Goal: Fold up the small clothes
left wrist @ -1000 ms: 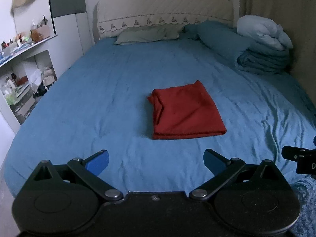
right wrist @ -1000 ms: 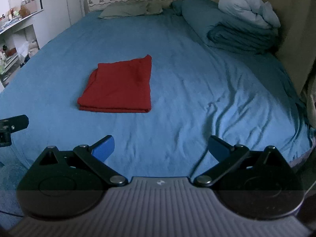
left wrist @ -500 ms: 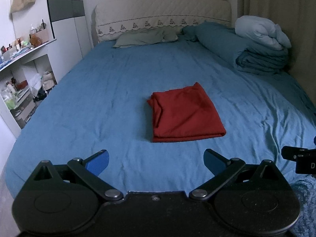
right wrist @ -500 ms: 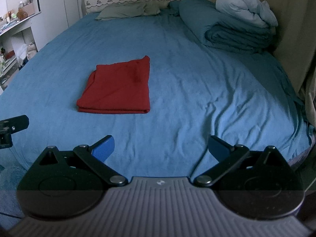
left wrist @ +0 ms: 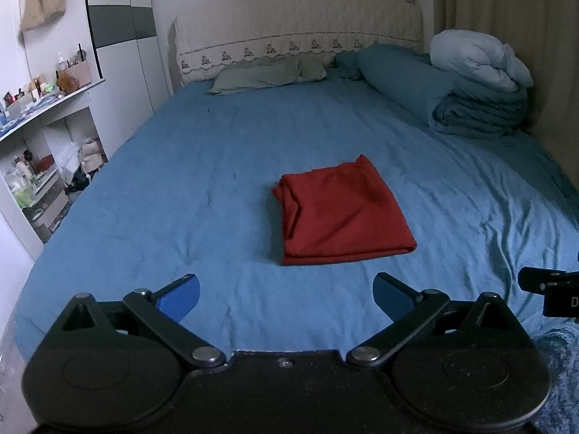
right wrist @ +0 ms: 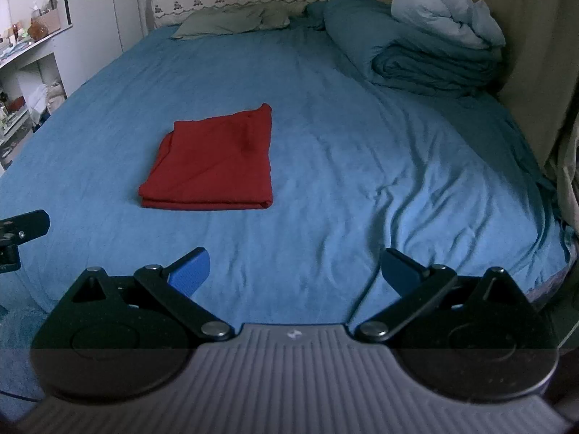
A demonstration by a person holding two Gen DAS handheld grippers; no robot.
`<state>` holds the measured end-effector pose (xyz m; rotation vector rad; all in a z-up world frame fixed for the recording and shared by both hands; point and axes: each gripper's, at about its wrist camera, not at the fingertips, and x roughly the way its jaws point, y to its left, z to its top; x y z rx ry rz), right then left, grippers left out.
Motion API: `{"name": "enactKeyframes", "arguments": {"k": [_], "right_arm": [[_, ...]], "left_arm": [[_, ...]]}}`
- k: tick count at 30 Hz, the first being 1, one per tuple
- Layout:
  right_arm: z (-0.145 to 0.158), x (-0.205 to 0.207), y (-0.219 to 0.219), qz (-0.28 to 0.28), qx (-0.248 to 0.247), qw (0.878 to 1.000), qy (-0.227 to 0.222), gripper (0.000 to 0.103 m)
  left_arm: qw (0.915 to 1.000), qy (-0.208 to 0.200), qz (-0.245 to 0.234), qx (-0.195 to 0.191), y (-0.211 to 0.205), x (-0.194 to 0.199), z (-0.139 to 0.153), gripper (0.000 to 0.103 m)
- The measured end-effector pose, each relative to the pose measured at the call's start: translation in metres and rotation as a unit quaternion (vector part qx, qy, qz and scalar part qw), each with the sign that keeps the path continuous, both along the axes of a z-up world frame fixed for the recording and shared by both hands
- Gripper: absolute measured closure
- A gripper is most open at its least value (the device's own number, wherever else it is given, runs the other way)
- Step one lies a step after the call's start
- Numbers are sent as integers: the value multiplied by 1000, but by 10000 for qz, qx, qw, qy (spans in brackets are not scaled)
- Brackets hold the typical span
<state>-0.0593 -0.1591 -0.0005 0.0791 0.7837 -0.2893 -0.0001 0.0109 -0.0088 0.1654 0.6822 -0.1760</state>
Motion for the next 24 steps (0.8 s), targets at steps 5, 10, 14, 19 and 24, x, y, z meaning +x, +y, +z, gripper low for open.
{"name": "enactKeyframes", "arguments": {"k": [5,10,14,19,24], "right_arm": [[0,0,1,-1,0,10000,-1,0],[-1,0,0,-5,12,10000,-10,0],[-1,0,1,-18,20,10000,-21,0],[-2,-1,2,-28,24,10000,-32,0],[-2,-1,1,-25,24,10000,-30,0]], "left_arm": [[10000,-17,1,-6,0,0,1,0],[10000,-31,-1,-1,-1,0,1,0],[10000,-42,-9,-5,0,1,0,0],[10000,-63,-32,-14,1,0,1,0],[10000,-63,-31,-19,1,1,2,0]]}}
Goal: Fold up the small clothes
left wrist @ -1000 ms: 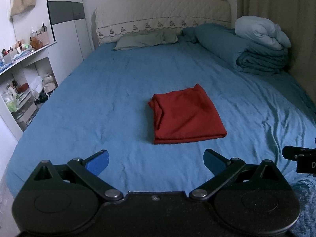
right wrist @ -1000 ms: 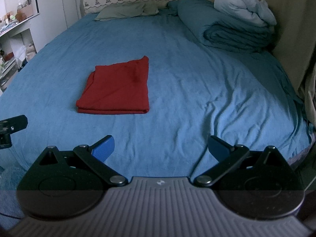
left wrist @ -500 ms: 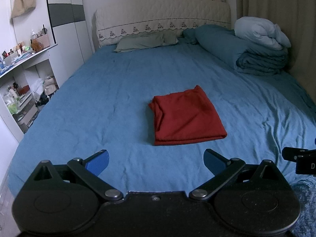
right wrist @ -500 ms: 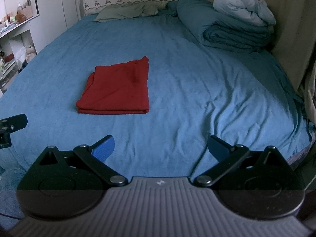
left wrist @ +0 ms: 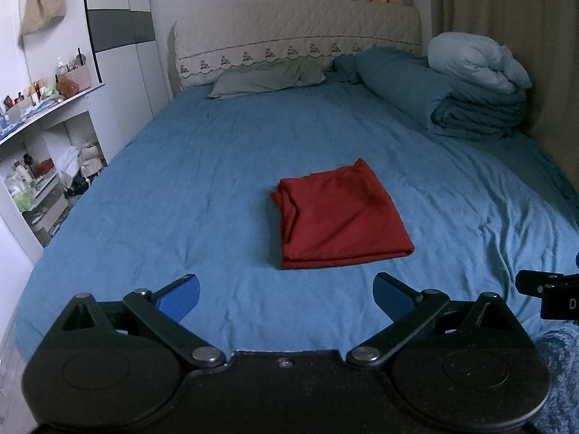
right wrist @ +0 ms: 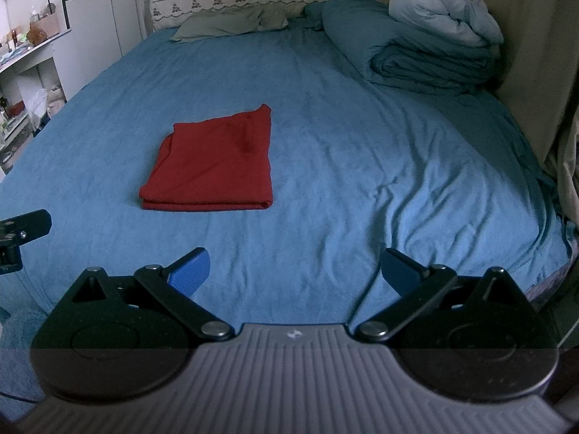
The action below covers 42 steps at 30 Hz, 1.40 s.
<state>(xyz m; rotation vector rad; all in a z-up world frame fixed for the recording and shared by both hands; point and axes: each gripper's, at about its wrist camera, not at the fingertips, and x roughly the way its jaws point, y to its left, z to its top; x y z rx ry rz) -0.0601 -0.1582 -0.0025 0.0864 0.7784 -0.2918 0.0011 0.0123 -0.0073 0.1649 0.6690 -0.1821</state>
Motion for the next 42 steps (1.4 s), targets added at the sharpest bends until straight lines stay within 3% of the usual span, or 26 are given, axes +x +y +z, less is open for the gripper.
{"name": "enactKeyframes", "arguments": {"k": [42], "right_arm": [[0,-1,9,-7,6,10000,-47,0]], "left_arm": [[9997,-133,201,-30,-4,-7,6,0]]}}
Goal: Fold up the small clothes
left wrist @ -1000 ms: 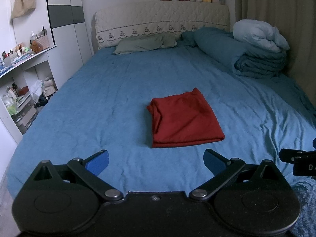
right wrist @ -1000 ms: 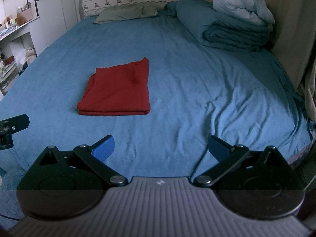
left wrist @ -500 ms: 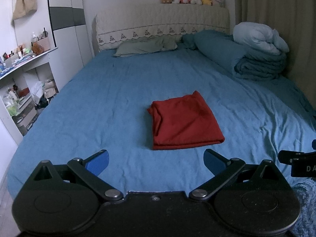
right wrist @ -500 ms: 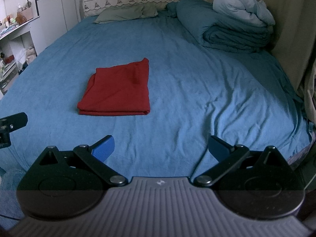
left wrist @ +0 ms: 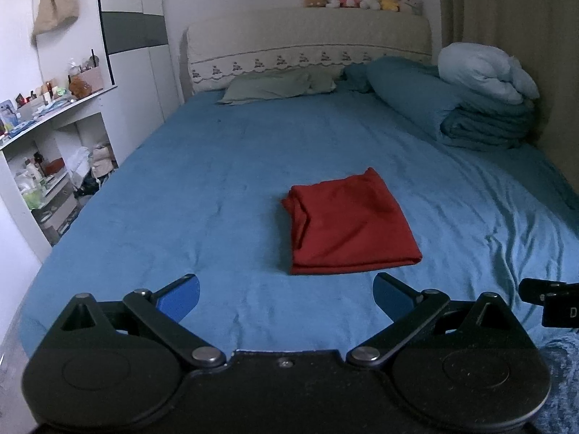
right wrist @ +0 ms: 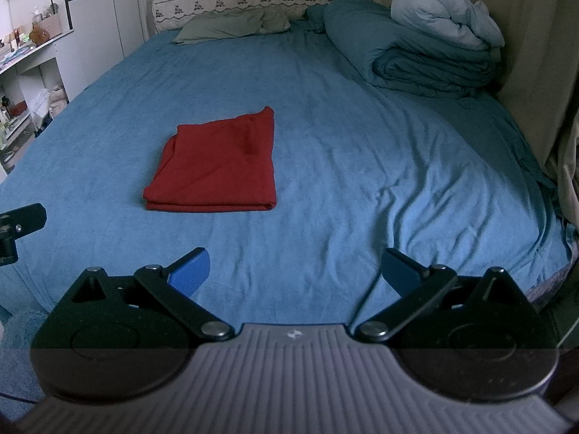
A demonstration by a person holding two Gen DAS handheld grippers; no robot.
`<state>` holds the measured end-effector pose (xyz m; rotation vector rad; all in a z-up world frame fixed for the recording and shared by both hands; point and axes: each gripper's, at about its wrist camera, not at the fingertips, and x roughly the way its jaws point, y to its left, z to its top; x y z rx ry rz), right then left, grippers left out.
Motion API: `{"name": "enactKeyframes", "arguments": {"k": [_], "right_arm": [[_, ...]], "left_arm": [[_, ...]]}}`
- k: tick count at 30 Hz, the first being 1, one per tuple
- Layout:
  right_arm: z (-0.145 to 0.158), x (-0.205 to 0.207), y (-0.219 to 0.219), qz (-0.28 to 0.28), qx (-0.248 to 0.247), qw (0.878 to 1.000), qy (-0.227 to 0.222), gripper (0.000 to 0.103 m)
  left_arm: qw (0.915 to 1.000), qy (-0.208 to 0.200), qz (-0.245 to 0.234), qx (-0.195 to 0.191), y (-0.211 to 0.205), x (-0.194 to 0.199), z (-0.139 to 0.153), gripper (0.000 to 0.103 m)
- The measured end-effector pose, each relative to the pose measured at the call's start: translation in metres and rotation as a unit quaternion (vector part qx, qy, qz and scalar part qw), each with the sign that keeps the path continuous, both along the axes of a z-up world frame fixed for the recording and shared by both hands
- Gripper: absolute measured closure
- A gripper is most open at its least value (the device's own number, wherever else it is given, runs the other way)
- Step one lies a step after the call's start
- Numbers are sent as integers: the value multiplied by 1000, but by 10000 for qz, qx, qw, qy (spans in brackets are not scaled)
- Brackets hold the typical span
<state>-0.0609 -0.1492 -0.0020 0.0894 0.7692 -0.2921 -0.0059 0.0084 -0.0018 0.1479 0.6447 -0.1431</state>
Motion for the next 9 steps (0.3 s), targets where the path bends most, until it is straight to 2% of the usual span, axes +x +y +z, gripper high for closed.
{"name": "enactKeyframes", "arguments": {"k": [9], "right_arm": [[0,0,-1,-1,-1,10000,-2,0]], "left_arm": [[9999,-107,-28,24,0,-2,0,0]]}}
